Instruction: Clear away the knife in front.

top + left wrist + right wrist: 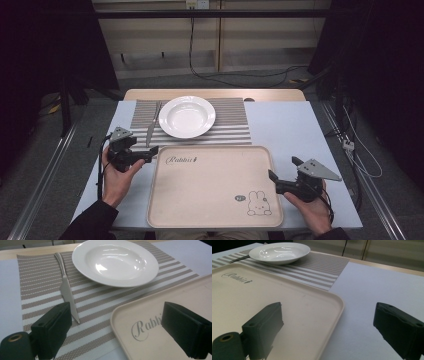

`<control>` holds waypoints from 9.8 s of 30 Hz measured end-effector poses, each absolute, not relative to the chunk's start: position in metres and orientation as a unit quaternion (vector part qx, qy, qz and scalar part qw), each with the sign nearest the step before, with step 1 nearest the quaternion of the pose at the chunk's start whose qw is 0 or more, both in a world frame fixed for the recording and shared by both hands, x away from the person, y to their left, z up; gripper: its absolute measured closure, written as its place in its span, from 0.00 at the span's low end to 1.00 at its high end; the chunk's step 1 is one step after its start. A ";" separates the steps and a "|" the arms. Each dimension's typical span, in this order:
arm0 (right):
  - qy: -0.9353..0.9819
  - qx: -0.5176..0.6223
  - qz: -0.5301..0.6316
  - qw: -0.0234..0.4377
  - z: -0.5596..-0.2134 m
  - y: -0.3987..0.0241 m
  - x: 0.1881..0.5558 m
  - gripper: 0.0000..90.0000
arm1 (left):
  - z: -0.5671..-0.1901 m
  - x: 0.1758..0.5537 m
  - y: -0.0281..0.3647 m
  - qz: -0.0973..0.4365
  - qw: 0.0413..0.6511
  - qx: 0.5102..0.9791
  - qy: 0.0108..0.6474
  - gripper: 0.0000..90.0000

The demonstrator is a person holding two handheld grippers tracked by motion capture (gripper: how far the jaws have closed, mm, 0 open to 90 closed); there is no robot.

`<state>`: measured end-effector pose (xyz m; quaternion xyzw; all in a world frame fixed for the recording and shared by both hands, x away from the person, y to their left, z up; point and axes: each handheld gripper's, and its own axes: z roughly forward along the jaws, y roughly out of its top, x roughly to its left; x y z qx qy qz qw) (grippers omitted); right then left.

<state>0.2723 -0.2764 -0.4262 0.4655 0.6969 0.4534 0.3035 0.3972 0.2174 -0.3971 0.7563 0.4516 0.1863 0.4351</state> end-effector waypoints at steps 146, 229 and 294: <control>0.701 0.468 0.450 0.295 -0.432 -0.276 0.274 0.09 | -0.424 0.617 0.198 0.114 0.216 0.787 0.567 0.89; 0.704 0.463 0.448 0.298 -0.431 -0.273 0.272 0.09 | -0.374 0.469 0.177 0.121 0.300 0.836 0.442 0.89; 0.710 0.457 0.450 0.293 -0.431 -0.270 0.271 0.09 | -0.427 0.376 0.126 0.059 0.274 0.873 0.398 0.89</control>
